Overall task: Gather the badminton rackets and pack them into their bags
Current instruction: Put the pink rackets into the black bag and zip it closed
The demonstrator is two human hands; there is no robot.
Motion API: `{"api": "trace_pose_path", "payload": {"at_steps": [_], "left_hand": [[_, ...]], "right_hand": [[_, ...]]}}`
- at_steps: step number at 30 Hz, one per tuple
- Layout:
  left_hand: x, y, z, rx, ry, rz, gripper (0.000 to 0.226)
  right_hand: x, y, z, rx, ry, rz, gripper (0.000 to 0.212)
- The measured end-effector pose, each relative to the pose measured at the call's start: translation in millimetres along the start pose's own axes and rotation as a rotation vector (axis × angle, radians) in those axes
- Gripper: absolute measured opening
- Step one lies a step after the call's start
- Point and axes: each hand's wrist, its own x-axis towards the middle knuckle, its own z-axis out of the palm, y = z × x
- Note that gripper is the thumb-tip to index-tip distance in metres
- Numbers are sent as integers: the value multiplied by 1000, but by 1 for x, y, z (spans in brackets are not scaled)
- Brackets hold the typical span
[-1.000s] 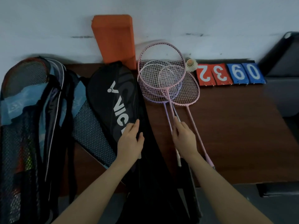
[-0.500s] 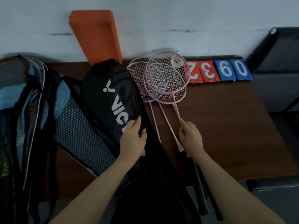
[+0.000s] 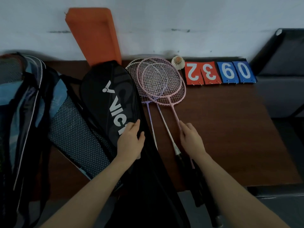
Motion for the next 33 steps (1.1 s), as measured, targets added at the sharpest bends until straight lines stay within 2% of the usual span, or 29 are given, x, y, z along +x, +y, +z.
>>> {"api": "trace_pose_path", "payload": {"at_steps": [5, 8, 11, 16, 19, 22, 25, 28, 33], "left_hand": [[2, 0, 1, -21, 12, -21, 48], [2, -1, -1, -27, 18, -27, 48], [2, -1, -4, -31, 35, -21, 49], [1, -5, -14, -27, 78, -19, 48], [-1, -8, -20, -39, 84, -11, 47], [-3, -13, -31, -47, 102, 17, 47], [-5, -19, -44, -20, 137, 39, 46], [-8, -24, -55, -22, 153, 53, 45], [-5, -29, -70, -63, 177, 45, 44]], "right_hand": [[5, -5, 8, -91, 27, 88, 39], [10, -8, 9, -210, -50, 146, 41], [13, -11, 9, -217, -88, 181, 50], [3, -23, 5, -189, -120, 123, 69], [1, -35, 6, -203, -165, 101, 74], [2, -46, 4, -192, -131, 79, 73], [-2, -55, -1, -135, -58, 59, 74], [-11, -65, -10, 27, 31, 29, 74], [-27, -83, -17, 157, 51, -40, 79]]}}
